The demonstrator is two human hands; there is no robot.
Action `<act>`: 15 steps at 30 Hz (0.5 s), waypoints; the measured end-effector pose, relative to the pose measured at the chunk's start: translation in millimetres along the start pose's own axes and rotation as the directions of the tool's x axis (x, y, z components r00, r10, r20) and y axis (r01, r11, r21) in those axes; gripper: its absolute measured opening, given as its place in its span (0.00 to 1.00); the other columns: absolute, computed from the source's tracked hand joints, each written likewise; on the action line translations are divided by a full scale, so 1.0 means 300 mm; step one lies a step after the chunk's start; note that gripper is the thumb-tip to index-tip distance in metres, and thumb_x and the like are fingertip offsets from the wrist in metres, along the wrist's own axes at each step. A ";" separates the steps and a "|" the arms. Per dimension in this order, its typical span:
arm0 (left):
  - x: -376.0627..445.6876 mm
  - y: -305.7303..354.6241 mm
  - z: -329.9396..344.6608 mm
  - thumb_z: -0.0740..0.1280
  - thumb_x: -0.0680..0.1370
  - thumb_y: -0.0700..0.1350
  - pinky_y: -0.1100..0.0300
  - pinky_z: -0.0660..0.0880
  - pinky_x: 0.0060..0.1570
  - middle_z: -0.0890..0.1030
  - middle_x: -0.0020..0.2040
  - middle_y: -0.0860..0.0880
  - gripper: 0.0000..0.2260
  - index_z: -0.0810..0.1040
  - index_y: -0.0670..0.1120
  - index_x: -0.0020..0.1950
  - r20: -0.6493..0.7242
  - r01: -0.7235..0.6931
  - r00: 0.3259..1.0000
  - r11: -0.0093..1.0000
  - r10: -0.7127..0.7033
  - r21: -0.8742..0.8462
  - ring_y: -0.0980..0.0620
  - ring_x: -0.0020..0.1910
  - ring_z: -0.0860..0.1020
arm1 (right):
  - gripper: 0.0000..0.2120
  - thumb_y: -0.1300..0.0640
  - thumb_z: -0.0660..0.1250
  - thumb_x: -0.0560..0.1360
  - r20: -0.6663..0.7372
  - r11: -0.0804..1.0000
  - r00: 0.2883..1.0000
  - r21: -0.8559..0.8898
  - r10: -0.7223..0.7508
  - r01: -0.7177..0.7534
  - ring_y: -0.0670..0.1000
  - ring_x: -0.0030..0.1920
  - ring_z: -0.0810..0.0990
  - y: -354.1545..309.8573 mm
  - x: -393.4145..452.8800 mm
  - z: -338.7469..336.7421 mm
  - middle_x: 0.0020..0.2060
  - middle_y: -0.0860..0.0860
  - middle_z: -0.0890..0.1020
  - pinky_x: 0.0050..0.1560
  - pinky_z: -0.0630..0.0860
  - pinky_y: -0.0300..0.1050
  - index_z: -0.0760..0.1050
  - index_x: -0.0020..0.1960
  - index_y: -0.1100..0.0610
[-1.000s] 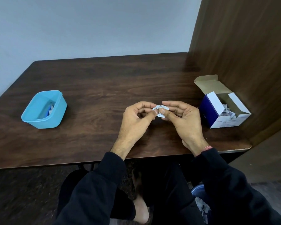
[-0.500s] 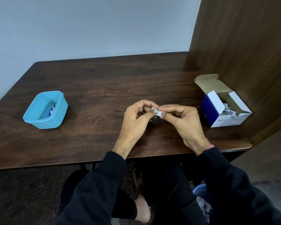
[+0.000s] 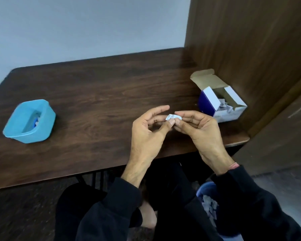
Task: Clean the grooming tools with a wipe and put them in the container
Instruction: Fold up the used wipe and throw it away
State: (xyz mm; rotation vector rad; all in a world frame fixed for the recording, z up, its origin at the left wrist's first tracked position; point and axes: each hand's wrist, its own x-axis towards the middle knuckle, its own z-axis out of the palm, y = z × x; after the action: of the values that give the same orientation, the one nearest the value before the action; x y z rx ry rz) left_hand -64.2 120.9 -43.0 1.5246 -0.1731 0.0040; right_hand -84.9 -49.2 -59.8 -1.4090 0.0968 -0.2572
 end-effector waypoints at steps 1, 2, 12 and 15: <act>-0.031 -0.003 0.039 0.79 0.81 0.37 0.51 0.87 0.59 0.92 0.51 0.47 0.13 0.88 0.46 0.65 0.007 0.013 1.000 0.999 -0.013 -0.031 0.46 0.50 0.90 | 0.11 0.62 0.78 0.77 -0.020 1.000 1.000 0.027 0.016 -0.015 0.54 0.53 0.91 -0.007 -0.041 -0.033 0.52 0.57 0.91 0.57 0.88 0.45 0.87 0.59 0.60; -0.060 -0.007 0.076 0.78 0.81 0.36 0.50 0.87 0.58 0.92 0.51 0.46 0.10 0.89 0.45 0.62 0.008 0.031 0.999 0.998 -0.031 -0.058 0.45 0.51 0.90 | 0.11 0.62 0.78 0.76 -0.048 0.999 0.999 0.034 0.017 -0.016 0.53 0.50 0.91 -0.016 -0.078 -0.062 0.50 0.58 0.91 0.54 0.88 0.43 0.87 0.58 0.61; -0.380 -0.230 0.422 0.78 0.82 0.43 0.55 0.86 0.55 0.91 0.46 0.55 0.05 0.91 0.53 0.51 0.141 0.220 0.964 0.974 -0.225 0.048 0.56 0.49 0.89 | 0.11 0.67 0.74 0.80 -0.403 0.977 0.890 0.119 0.213 -0.180 0.55 0.50 0.90 0.151 -0.485 -0.397 0.52 0.63 0.90 0.57 0.88 0.45 0.85 0.62 0.67; -0.422 -0.383 0.474 0.79 0.82 0.43 0.47 0.87 0.58 0.92 0.46 0.53 0.05 0.91 0.55 0.50 0.162 0.407 0.894 0.909 -0.417 0.090 0.53 0.49 0.90 | 0.12 0.69 0.75 0.79 -0.514 0.944 0.793 0.218 0.328 -0.249 0.56 0.50 0.91 0.260 -0.560 -0.444 0.52 0.65 0.90 0.56 0.88 0.45 0.83 0.62 0.68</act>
State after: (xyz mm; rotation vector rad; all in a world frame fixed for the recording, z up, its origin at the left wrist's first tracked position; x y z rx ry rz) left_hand -192.3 -12.5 -166.4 1.5901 0.0126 -0.4728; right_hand -267.4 -127.0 -172.5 -1.1252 0.7526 -0.3963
